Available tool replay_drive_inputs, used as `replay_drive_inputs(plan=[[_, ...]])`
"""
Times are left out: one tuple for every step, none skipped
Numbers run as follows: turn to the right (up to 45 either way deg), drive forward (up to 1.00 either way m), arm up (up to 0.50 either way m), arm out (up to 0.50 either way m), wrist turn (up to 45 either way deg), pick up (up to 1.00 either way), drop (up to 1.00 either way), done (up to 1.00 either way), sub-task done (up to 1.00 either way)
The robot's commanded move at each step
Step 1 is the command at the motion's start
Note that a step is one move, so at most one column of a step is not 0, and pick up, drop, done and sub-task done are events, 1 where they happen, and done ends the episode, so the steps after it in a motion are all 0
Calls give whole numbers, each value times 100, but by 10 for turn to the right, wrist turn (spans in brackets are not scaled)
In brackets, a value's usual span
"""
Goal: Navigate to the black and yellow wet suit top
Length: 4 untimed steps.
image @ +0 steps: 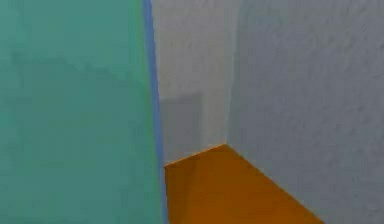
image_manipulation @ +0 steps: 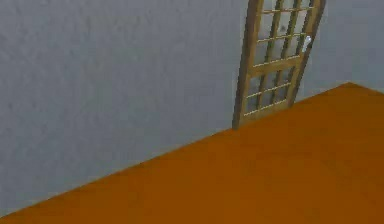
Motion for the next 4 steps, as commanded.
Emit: replay_drive_inputs(plan=[[-450,0,0,0,0,0,0,0,0],[-450,0,0,0,0,0,0,0,0],[-330,0,0,0,0,0,0,0,0],[0,100,0,0,0,0,0,0,0]])
